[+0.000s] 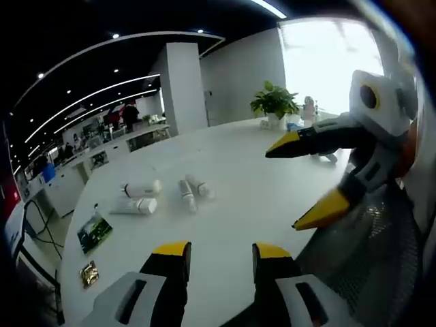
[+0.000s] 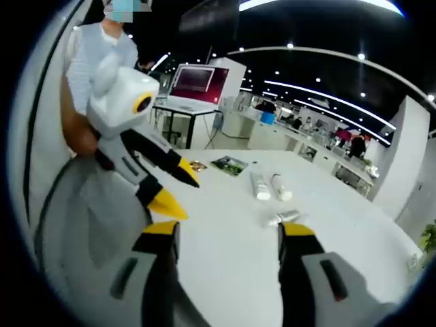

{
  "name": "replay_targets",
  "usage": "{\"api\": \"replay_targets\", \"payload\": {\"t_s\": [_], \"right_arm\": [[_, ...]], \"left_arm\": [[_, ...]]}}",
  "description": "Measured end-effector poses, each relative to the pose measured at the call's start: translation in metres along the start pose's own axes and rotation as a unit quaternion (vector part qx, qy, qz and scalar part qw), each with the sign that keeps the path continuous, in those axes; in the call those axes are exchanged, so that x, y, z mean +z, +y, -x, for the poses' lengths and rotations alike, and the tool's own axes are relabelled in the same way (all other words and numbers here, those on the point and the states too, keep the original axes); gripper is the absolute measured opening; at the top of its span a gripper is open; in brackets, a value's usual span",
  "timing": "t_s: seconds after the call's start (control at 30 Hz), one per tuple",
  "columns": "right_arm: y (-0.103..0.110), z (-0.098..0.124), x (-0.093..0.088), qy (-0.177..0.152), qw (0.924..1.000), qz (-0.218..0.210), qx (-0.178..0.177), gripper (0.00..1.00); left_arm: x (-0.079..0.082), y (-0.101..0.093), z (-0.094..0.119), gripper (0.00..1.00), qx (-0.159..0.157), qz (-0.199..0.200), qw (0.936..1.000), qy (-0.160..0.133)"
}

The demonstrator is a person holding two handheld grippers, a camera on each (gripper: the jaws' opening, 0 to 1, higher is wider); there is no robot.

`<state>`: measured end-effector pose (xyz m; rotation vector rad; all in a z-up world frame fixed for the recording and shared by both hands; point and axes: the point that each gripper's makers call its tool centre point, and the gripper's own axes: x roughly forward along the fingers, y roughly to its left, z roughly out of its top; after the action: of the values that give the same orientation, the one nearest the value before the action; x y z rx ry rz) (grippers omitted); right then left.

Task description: Arrange the skincare products in the storage area until every visible bottle or jar stands upright without overlapping.

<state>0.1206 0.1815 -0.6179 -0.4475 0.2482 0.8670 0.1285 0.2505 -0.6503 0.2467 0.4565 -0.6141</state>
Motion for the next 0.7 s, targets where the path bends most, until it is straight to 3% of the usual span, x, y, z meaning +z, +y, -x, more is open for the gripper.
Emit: {"api": "replay_targets", "payload": {"t_s": [0.4, 0.5, 0.57, 0.63, 0.67, 0.7], "right_arm": [[-0.001, 0.001, 0.003, -0.008, 0.9998, -0.018, 0.002, 0.60], [-0.006, 0.001, 0.004, -0.009, 0.9986, -0.052, 0.003, 0.60], [-0.017, 0.003, 0.006, -0.020, 0.9950, -0.098, -0.006, 0.61], [-0.038, 0.007, 0.005, -0.026, 0.9860, -0.163, -0.023, 0.64], [-0.054, 0.009, 0.003, -0.031, 0.9784, -0.199, -0.046, 0.65], [-0.066, 0.011, 0.002, -0.036, 0.9768, -0.201, -0.064, 0.66]], "left_arm": [[0.003, 0.003, 0.001, 0.38, 0.003, 0.012, 0.9999, -0.003], [0.009, 0.013, 0.004, 0.38, 0.012, 0.055, 0.9983, -0.016], [0.015, 0.022, 0.007, 0.38, 0.020, 0.088, 0.9955, -0.029], [0.032, 0.052, 0.019, 0.39, 0.056, 0.149, 0.9848, -0.068], [0.043, 0.070, 0.029, 0.40, 0.078, 0.187, 0.9738, -0.104], [0.050, 0.081, 0.036, 0.41, 0.097, 0.198, 0.9677, -0.123]]}}
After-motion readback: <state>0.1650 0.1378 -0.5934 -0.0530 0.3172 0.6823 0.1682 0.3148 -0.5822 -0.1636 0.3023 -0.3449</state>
